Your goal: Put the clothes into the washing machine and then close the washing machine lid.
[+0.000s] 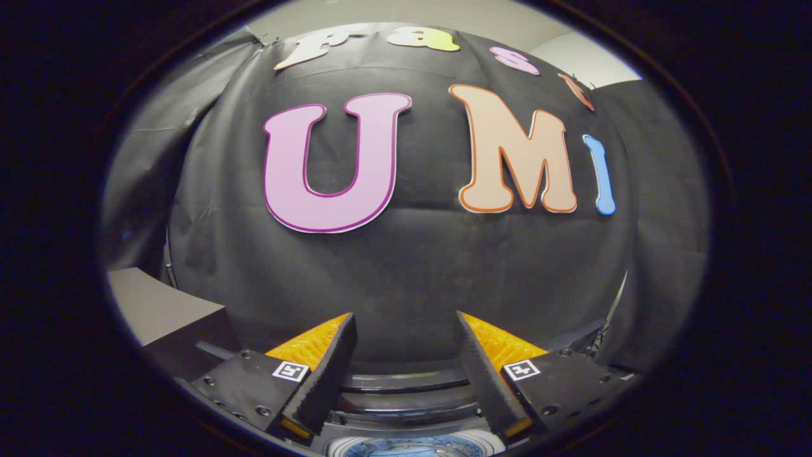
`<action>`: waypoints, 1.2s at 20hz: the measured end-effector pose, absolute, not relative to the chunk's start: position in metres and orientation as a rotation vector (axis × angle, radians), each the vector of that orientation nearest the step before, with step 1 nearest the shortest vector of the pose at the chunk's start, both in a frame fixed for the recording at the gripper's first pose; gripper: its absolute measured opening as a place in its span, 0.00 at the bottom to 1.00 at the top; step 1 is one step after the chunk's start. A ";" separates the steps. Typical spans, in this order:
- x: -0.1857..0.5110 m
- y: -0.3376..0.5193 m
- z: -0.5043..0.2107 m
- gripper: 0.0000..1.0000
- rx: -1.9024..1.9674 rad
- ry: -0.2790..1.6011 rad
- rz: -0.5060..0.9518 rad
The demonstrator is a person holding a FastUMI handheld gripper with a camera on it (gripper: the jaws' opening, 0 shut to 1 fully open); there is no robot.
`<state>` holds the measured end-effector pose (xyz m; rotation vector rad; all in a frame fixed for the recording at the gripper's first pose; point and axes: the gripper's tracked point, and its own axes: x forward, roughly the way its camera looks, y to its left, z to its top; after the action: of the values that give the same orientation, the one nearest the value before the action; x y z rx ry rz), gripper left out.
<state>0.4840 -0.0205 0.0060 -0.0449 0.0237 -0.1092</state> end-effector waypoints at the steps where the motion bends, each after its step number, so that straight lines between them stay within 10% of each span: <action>1: 0.482 -0.019 0.005 0.96 -0.045 0.022 -0.112; 24: 0.471 -0.018 0.002 0.95 -0.028 -0.034 -0.143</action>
<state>0.4711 -0.0184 0.0016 -0.0282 -0.0337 -0.1431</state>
